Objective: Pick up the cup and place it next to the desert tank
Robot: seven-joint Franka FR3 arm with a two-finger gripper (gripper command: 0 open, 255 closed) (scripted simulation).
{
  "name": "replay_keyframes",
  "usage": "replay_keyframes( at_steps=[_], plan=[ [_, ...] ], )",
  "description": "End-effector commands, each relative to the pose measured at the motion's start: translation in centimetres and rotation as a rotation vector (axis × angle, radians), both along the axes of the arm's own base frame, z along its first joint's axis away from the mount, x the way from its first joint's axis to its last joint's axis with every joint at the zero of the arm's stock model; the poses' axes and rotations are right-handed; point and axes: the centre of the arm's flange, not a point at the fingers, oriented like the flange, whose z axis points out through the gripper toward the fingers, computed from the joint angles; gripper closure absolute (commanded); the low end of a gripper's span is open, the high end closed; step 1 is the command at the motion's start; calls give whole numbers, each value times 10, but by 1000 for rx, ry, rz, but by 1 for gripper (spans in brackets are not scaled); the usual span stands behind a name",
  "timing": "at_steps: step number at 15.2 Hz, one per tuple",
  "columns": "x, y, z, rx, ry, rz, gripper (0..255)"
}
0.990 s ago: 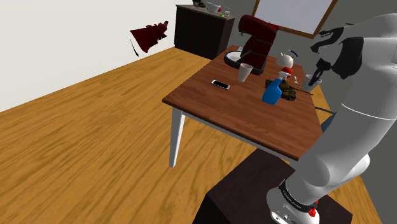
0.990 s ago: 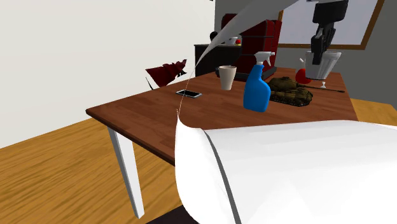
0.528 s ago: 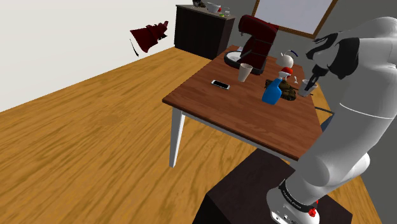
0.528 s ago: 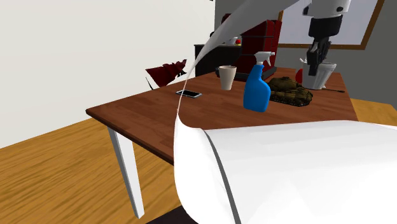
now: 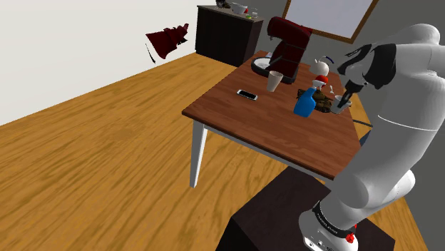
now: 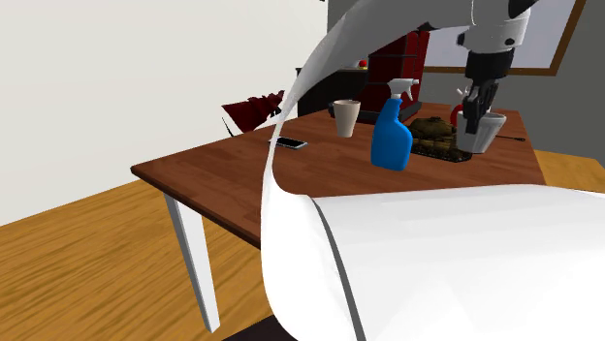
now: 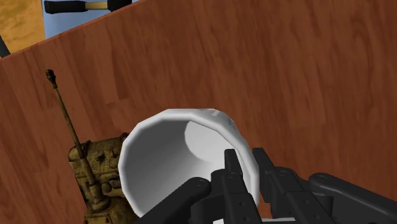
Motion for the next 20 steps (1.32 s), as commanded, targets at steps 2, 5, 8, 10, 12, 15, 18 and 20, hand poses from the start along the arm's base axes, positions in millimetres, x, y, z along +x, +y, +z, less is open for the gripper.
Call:
replay_keyframes(
  at_steps=[2, 5, 8, 10, 12, 15, 18, 20],
  plan=[
    [0, -1, -16, -1, 0, 0, 255],
    [0, -1, -32, -1, 0, 0, 255],
    [0, -1, -47, -1, 0, 0, 255],
    [0, -1, -58, -1, 0, 0, 255],
    [0, -1, -65, -1, 0, 0, 255],
    [0, -1, -65, -1, 0, 0, 255],
    [0, -1, -65, -1, 0, 0, 255],
    [0, -1, -65, -1, 0, 0, 0]
  ],
)
